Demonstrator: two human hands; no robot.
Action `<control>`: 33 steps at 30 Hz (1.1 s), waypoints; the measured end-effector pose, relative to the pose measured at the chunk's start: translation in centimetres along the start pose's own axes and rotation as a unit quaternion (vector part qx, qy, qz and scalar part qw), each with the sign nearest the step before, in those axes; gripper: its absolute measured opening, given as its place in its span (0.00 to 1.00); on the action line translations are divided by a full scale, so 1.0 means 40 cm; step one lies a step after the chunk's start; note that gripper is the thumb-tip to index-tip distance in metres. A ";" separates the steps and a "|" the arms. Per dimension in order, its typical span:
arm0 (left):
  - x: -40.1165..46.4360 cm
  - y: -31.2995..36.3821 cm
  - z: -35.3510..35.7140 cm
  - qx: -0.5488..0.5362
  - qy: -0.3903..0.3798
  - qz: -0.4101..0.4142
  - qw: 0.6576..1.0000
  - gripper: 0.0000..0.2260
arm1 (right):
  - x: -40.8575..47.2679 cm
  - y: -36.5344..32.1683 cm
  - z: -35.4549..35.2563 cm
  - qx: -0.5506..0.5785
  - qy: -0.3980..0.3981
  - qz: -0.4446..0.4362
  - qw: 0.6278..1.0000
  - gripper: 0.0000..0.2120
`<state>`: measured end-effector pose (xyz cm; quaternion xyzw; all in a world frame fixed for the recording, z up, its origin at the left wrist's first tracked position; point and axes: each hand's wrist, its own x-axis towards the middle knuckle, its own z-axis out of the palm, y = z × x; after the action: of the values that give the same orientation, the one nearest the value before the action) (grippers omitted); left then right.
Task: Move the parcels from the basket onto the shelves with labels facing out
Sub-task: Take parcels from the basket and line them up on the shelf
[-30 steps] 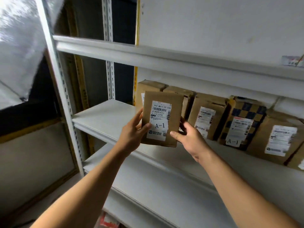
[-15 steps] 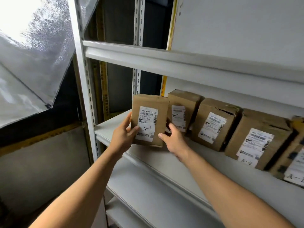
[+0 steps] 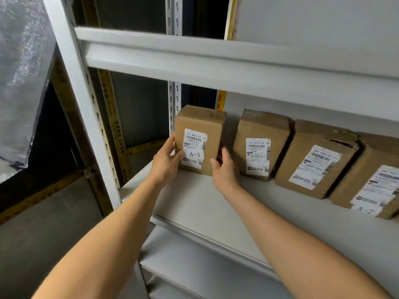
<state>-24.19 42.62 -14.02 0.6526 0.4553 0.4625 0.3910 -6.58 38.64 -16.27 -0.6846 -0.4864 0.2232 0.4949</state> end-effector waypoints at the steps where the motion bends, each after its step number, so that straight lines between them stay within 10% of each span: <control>1: 0.022 -0.007 0.003 0.001 -0.008 -0.001 1.000 0.29 | 0.013 0.002 0.007 -0.006 0.011 0.005 1.000 0.29; 17: 0.154 -0.038 0.075 -0.030 -0.072 0.012 0.997 0.29 | 0.082 0.024 0.055 0.028 0.165 0.027 0.985 0.26; 33: 0.138 -0.041 0.072 0.018 -0.058 0.016 0.998 0.26 | 0.054 0.008 0.048 0.014 0.136 0.041 0.990 0.31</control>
<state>-20.91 48.10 -14.93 0.6929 0.4294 0.4217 0.3971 -7.01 41.41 -16.98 -0.7208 -0.3830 0.1546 0.5566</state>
